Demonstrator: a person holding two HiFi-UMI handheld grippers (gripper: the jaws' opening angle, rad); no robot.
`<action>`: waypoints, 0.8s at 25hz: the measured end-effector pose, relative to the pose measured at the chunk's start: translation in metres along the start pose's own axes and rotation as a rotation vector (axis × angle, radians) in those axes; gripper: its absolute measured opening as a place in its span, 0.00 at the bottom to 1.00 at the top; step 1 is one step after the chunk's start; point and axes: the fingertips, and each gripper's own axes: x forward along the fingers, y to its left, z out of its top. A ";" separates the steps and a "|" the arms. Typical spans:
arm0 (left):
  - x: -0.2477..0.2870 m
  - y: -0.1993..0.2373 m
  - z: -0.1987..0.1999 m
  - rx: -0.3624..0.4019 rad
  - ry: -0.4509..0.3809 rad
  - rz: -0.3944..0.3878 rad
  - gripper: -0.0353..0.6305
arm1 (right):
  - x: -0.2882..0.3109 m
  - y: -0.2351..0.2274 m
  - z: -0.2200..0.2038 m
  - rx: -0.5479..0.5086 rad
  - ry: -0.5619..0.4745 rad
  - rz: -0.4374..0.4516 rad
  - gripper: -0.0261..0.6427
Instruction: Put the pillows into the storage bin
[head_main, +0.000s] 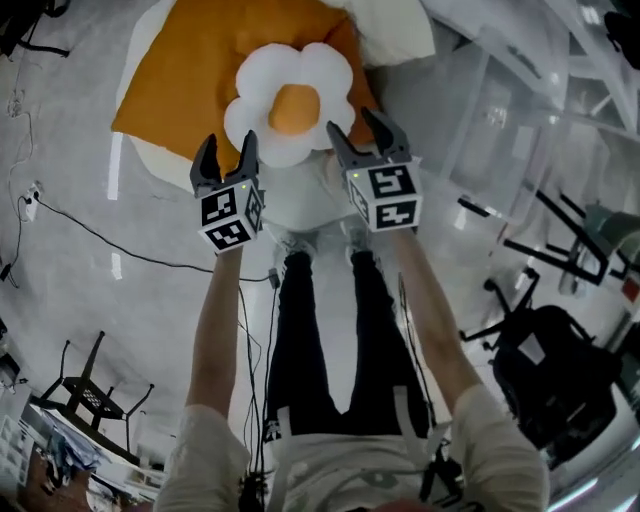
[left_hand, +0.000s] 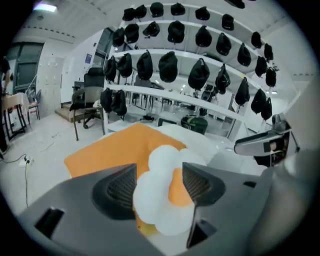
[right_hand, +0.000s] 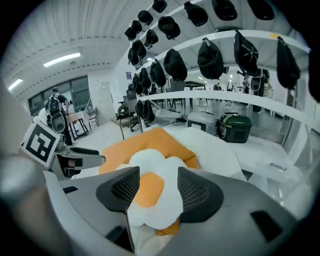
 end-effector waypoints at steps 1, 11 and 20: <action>0.007 0.003 -0.008 0.004 0.018 -0.001 0.46 | 0.006 -0.006 -0.010 0.006 0.016 -0.017 0.35; 0.049 0.023 -0.093 -0.044 0.203 0.065 0.48 | 0.047 -0.023 -0.123 0.085 0.265 -0.018 0.35; 0.072 0.025 -0.124 -0.108 0.280 0.038 0.48 | 0.077 -0.041 -0.161 0.036 0.402 0.080 0.36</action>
